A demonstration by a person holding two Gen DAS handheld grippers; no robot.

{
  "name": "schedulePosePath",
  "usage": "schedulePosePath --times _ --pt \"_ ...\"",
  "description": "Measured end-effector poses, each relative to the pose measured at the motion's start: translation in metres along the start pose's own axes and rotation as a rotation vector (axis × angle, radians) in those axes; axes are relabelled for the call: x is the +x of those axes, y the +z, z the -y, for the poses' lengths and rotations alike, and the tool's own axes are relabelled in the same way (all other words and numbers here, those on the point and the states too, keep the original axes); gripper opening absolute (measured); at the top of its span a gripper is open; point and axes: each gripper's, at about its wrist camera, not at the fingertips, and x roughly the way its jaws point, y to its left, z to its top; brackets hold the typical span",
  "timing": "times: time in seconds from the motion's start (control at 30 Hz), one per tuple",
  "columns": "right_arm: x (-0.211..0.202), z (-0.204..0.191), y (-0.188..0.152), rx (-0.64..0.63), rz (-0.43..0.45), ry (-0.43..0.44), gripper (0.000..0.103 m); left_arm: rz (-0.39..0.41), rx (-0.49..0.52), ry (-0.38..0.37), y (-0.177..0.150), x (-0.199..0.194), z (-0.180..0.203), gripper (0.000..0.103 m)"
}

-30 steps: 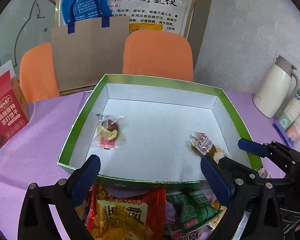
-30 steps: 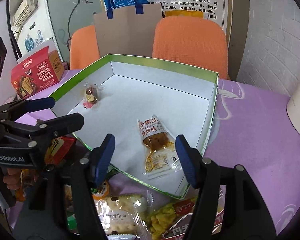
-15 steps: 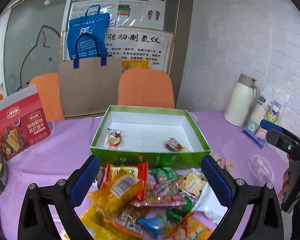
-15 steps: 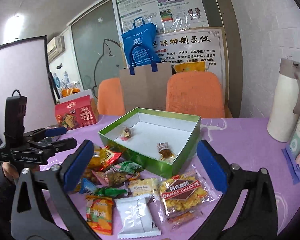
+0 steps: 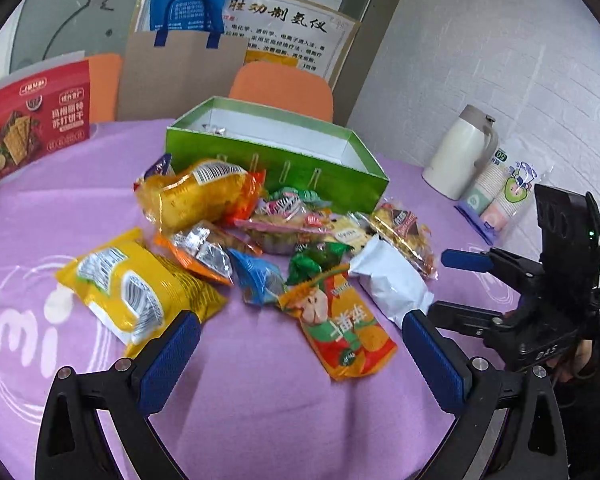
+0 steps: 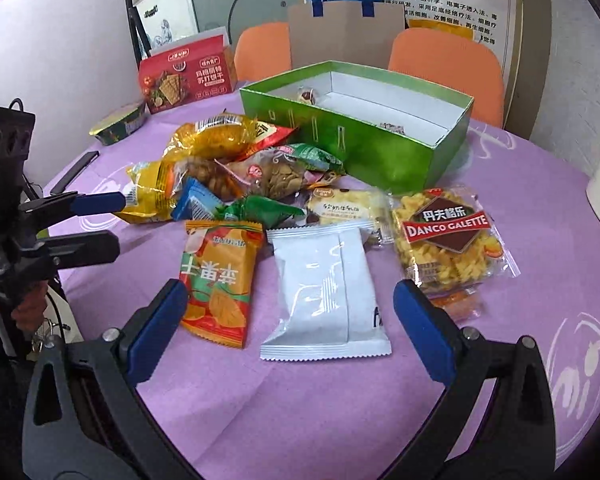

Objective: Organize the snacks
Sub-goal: 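Withdraw both tools from the box back toward the snack pile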

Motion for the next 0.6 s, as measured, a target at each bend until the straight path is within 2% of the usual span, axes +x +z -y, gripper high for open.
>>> schedulePosePath --times 0.1,0.17,0.23,0.3,0.33,0.43,0.53,0.57,0.6 --pt "0.01 -0.002 -0.004 -0.029 -0.012 -0.042 0.101 -0.036 -0.022 -0.025 -0.005 0.012 0.005 0.102" --pt "0.012 0.001 -0.009 -0.018 -0.033 -0.03 0.091 -0.056 -0.037 -0.042 -0.006 0.023 0.007 0.1" --pt "0.012 0.003 -0.013 -0.012 -0.052 -0.035 0.08 -0.094 -0.038 -0.05 -0.005 0.038 0.01 0.092" --pt "0.009 0.004 -0.018 -0.017 -0.062 -0.058 0.071 -0.136 -0.048 -0.054 -0.005 0.052 0.009 0.075" --pt "0.006 0.005 -0.02 -0.013 -0.065 -0.054 0.067 -0.155 -0.063 -0.065 -0.005 0.058 0.008 0.072" --pt "0.001 0.006 -0.023 -0.003 -0.057 -0.038 0.067 -0.143 -0.084 -0.065 -0.002 0.061 0.007 0.07" --pt "0.0 0.003 -0.019 -0.027 -0.025 -0.071 0.067 -0.145 -0.099 -0.065 -0.001 0.063 0.008 0.07" --pt "0.002 0.003 -0.017 -0.029 -0.019 -0.079 0.071 -0.148 -0.093 -0.063 -0.002 0.063 0.009 0.067" --pt "0.005 0.003 -0.014 -0.027 -0.019 -0.081 0.074 -0.155 -0.085 -0.063 -0.002 0.063 0.01 0.058"
